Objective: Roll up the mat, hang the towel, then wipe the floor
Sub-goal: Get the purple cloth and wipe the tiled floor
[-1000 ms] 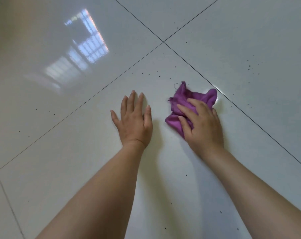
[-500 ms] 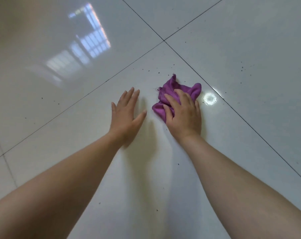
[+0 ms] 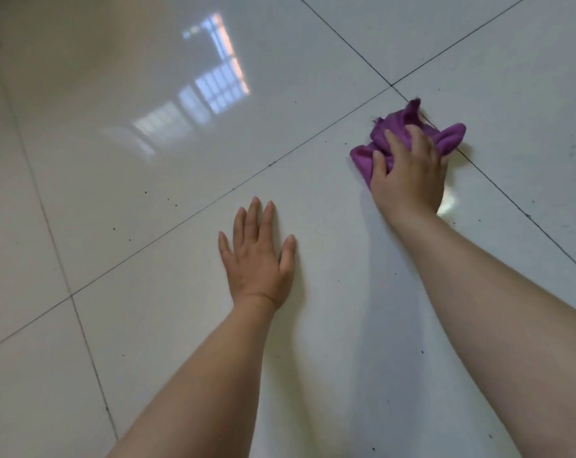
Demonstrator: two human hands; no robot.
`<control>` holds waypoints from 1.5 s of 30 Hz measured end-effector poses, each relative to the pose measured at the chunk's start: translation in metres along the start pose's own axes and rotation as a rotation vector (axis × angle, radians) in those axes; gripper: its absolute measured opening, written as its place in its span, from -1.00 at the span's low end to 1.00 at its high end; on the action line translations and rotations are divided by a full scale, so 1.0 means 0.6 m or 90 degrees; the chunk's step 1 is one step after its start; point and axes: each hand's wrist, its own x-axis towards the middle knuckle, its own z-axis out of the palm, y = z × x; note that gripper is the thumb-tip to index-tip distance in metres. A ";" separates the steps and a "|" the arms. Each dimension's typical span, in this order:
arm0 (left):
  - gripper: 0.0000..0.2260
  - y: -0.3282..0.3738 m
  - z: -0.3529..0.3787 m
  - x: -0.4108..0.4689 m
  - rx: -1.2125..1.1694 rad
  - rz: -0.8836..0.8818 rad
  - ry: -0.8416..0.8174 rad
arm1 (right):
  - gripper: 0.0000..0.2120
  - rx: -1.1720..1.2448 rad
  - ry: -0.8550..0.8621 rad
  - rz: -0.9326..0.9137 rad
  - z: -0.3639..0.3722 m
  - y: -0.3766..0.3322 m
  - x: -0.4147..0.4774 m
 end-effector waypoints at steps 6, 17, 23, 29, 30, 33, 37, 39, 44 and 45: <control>-0.41 -0.002 0.002 0.002 -0.043 0.005 0.026 | -0.62 0.056 -0.110 -0.371 0.016 -0.040 -0.074; -0.42 0.002 -0.001 0.001 -0.064 0.001 0.030 | -0.62 0.037 -0.053 -0.221 0.020 -0.045 -0.093; -0.45 0.007 -0.008 0.001 -0.075 -0.014 0.028 | -0.62 0.015 -0.073 -0.316 0.008 -0.018 -0.133; -0.43 0.006 -0.011 -0.001 -0.033 -0.007 -0.002 | -0.63 0.033 -0.061 -0.300 0.010 -0.022 -0.133; -0.41 0.005 -0.011 -0.001 -0.024 -0.002 -0.011 | -0.64 0.038 -0.058 -0.302 0.009 -0.022 -0.133; -0.40 -0.008 -0.025 0.001 -0.042 0.025 -0.081 | -0.65 0.043 -0.057 -0.304 0.008 -0.027 -0.131; -0.41 -0.024 -0.061 0.013 -0.030 0.070 -0.216 | -0.64 0.043 -0.049 -0.307 0.007 -0.027 -0.130; -0.41 -0.028 -0.077 0.017 0.022 0.114 -0.249 | -0.63 0.033 -0.043 -0.299 0.007 -0.026 -0.133; -0.42 -0.099 -0.119 -0.019 0.096 0.137 -0.298 | -0.59 0.015 -0.055 -0.274 0.008 -0.031 -0.136; -0.41 -0.120 -0.125 -0.029 0.110 0.135 -0.310 | -0.57 0.012 -0.054 -0.246 0.009 -0.035 -0.140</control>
